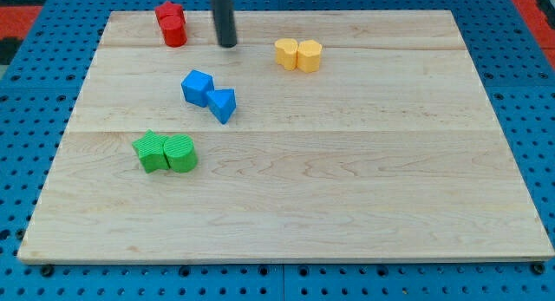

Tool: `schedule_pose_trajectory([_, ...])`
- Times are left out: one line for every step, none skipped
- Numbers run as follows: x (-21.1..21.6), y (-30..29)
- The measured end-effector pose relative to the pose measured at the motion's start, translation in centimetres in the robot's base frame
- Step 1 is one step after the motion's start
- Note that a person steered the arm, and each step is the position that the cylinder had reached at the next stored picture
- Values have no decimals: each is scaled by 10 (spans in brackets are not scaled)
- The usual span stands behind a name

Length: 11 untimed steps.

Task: Push the red star towards the top right corner

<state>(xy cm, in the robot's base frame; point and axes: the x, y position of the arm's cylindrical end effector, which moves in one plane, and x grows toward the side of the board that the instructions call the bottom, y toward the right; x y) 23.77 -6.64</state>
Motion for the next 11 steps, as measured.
schedule_pose_trajectory([-46, -9])
schedule_pose_trajectory([-46, -20])
schedule_pose_trajectory([-45, -63])
schedule_pose_trajectory([-44, -114])
schedule_pose_trajectory([-18, -126])
schedule_pose_trajectory([27, -124])
schedule_pose_trajectory([68, -129])
schedule_pose_trajectory([53, -215])
schedule_pose_trajectory([35, -238])
schedule_pose_trajectory([-4, -231])
schedule_pose_trajectory([-43, -220])
